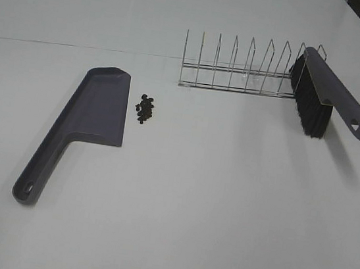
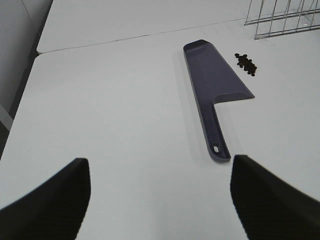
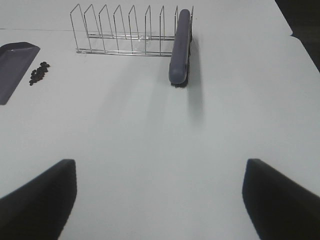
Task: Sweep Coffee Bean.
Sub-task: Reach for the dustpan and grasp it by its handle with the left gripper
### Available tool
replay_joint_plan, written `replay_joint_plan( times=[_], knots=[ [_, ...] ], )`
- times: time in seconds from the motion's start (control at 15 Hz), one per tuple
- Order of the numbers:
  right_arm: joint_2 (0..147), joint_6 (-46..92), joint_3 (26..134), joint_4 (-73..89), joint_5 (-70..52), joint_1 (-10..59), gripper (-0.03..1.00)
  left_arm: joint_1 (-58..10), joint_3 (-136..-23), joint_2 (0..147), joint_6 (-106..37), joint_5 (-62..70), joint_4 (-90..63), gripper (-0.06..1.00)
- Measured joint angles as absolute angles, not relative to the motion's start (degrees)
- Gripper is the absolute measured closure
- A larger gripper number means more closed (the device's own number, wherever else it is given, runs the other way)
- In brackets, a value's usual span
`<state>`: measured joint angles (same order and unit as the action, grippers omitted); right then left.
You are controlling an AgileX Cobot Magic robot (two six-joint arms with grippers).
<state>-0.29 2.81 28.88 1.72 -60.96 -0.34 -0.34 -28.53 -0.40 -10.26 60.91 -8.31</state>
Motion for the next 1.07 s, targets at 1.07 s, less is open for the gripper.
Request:
replay_joint_plan(
  times=[1.07],
  knots=[
    [-0.29,2.81,28.88,1.72,-60.96,-0.34,0.15,-0.34,-28.53,-0.4,-10.26,60.91,-8.31,0.23]
  ],
)
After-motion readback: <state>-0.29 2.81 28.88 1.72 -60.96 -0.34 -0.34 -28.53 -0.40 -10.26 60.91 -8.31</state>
